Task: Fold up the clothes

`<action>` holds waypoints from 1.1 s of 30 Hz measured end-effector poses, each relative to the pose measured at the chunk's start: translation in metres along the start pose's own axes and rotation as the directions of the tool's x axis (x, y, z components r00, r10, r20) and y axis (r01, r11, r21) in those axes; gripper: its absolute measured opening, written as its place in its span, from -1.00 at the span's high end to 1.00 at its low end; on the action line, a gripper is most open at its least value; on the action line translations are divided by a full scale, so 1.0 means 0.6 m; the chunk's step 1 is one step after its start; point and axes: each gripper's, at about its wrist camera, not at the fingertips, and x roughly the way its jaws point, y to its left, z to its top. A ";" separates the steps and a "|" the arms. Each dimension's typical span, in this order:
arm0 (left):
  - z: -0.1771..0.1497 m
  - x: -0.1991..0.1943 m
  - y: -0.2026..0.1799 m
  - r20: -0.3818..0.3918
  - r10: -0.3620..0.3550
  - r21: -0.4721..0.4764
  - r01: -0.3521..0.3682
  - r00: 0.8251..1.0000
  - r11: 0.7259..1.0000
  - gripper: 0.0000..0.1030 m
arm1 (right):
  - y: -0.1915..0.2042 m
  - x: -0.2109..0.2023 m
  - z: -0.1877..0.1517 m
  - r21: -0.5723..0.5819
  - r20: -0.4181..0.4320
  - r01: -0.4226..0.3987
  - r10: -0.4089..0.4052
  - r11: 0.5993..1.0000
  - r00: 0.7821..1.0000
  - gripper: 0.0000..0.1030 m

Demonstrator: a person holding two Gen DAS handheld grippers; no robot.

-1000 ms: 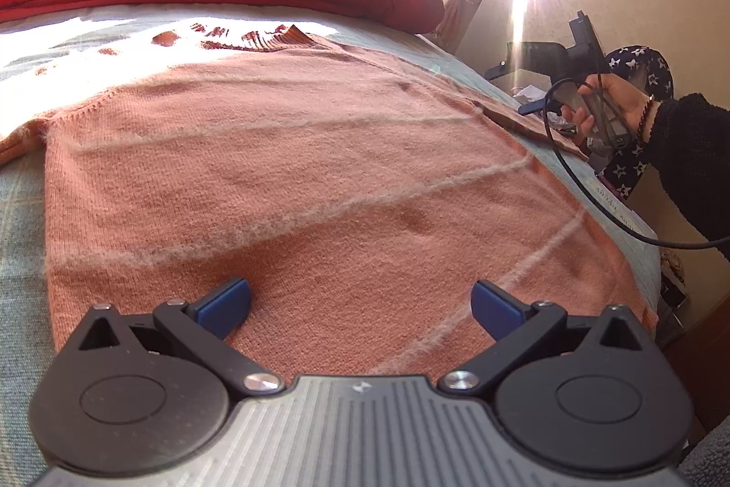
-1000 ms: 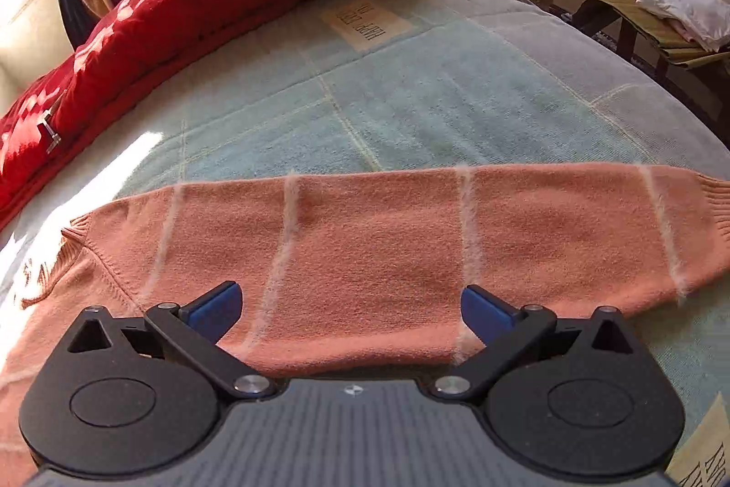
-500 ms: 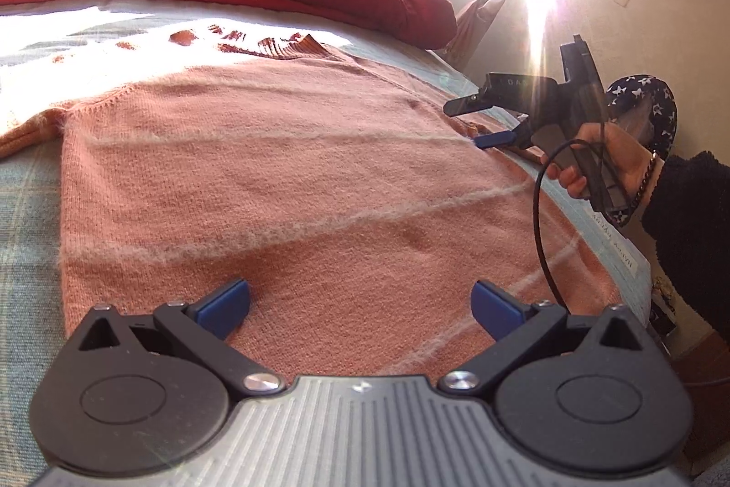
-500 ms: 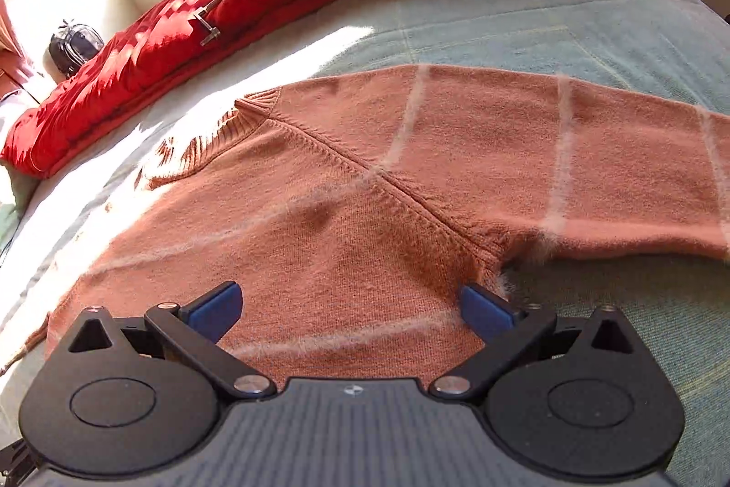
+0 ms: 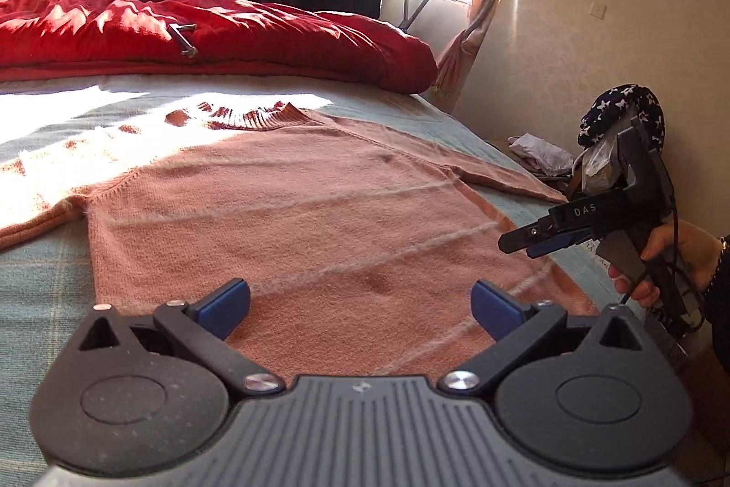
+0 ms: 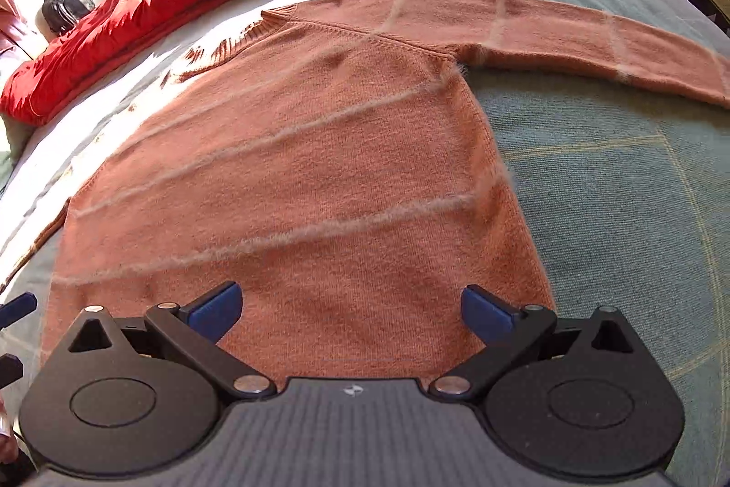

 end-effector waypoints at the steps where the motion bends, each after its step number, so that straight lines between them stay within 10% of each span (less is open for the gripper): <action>1: 0.001 -0.005 -0.002 0.008 0.003 0.005 -0.003 1.000 1.000 -0.98 | 0.013 -0.005 -0.010 -0.023 0.013 -0.002 0.002 1.000 1.000 -1.00; 12: 0.006 -0.025 -0.019 0.031 -0.007 0.031 0.006 1.000 1.000 -0.98 | 0.109 0.039 -0.120 -0.243 0.089 0.181 -0.164 0.953 0.982 -1.00; 33: 0.004 -0.016 -0.018 0.013 -0.015 0.012 0.015 1.000 1.000 -0.98 | 0.161 -0.003 -0.140 -0.227 0.109 0.121 -0.098 0.966 0.989 -1.00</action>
